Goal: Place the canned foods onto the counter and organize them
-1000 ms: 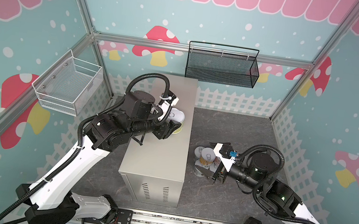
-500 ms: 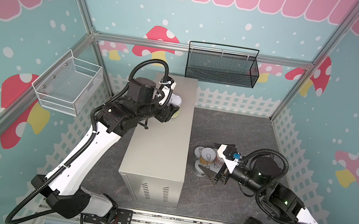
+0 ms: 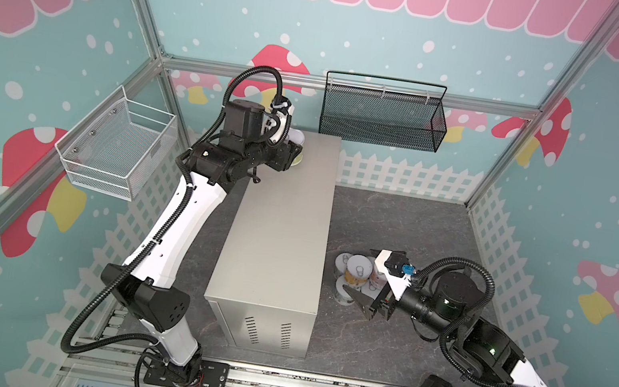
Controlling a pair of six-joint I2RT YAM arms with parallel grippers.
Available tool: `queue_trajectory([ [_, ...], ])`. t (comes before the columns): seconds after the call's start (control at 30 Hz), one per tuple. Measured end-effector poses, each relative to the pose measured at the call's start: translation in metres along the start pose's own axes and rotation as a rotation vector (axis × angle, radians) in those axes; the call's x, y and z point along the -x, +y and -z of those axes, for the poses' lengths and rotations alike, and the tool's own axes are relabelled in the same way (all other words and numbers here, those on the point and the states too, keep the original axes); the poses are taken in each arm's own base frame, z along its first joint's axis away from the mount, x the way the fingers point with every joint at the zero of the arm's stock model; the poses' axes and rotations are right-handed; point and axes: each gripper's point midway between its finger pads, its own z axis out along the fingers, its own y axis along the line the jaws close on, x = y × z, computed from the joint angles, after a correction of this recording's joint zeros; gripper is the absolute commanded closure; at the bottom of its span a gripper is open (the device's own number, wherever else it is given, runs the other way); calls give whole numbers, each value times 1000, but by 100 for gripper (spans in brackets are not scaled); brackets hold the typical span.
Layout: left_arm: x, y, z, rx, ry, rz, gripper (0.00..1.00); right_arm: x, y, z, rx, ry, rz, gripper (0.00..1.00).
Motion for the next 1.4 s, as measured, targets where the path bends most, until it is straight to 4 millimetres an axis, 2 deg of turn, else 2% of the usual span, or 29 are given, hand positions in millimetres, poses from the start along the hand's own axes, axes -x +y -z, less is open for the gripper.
queue_trajectory([
  [0.27, -2, 14, -31, 5, 12, 10, 45, -4, 0, 0, -4, 15, -9, 1],
  [0.47, -2, 23, -33, 19, 8, 16, 45, -11, -1, 0, -13, 29, -19, 1],
  [0.7, -2, 24, -33, 22, 8, 17, 43, -20, -4, -3, -34, 50, -34, 1],
  [0.87, -2, 24, -34, 22, 6, 16, 32, -21, -11, -3, -76, 57, -53, 1],
  [0.97, -2, 24, -34, 22, 5, 16, 17, -22, -16, -3, -102, 61, -68, 1],
  [1.07, 3, 25, -34, 25, -13, 12, 7, -22, -19, -3, -125, 60, -80, 1],
  [1.23, 11, 26, -31, 28, -40, 4, 1, -29, -31, -3, -193, 83, -112, 0],
  [1.4, 16, 25, -11, 39, -61, 2, 1, -57, -48, -12, -305, 194, -178, 0],
])
